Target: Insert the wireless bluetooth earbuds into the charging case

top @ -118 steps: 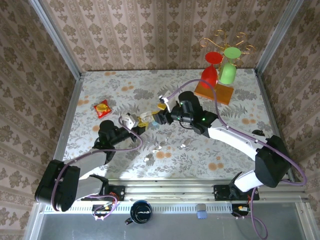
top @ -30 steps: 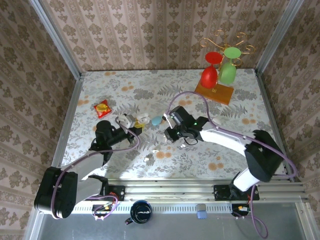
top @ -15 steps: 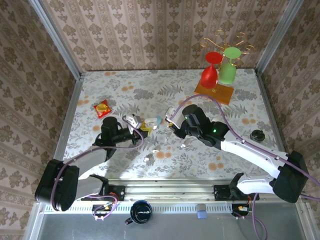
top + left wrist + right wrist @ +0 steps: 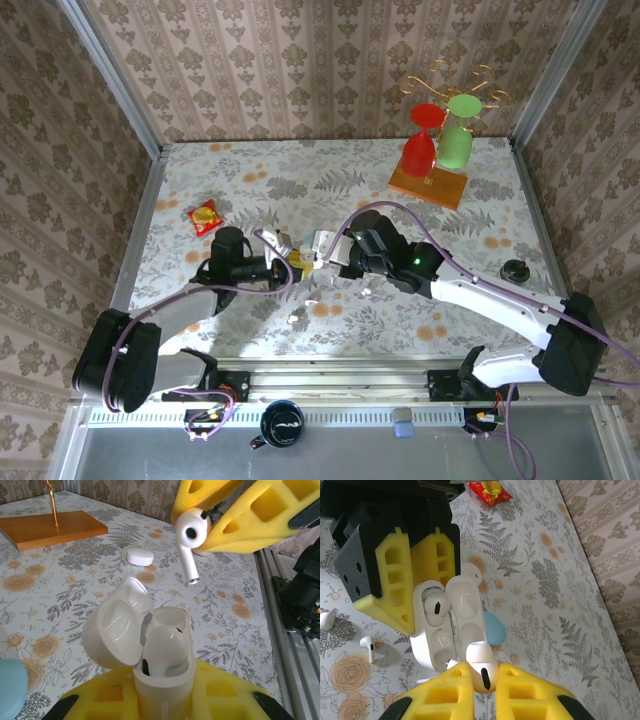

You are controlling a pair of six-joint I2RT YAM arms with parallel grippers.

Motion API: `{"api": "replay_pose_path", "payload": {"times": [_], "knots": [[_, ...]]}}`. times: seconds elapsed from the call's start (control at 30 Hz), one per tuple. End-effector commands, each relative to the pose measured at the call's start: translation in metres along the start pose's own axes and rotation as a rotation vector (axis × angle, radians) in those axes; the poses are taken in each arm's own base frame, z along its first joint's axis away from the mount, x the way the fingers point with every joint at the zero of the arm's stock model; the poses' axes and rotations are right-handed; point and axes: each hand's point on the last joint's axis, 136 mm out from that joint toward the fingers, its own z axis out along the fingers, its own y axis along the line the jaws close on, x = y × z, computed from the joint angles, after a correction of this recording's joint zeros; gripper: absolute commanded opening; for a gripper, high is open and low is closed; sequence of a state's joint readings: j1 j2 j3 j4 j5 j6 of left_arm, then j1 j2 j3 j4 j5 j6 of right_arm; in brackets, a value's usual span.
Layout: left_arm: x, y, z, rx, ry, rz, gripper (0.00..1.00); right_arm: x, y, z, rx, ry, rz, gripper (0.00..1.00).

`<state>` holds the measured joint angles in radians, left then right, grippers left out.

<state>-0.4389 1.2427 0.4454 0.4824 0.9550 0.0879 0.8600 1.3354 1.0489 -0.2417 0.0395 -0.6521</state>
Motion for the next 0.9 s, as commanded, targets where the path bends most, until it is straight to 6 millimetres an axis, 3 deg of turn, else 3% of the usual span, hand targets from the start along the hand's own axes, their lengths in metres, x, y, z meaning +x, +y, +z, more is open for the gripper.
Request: {"api": "replay_pose_path", "payload": {"times": [0.0,0.87], "knots": [[-0.01,-0.007,0.001,0.045,-0.014,0.039,0.0,-0.012,-0.009,0.001,0.032,-0.015,-0.042,0.14],[-0.022,-0.007,0.0,0.026,-0.052,0.029,0.0,0.019,0.021,0.024,-0.069,0.091,-0.113,0.14]]}}
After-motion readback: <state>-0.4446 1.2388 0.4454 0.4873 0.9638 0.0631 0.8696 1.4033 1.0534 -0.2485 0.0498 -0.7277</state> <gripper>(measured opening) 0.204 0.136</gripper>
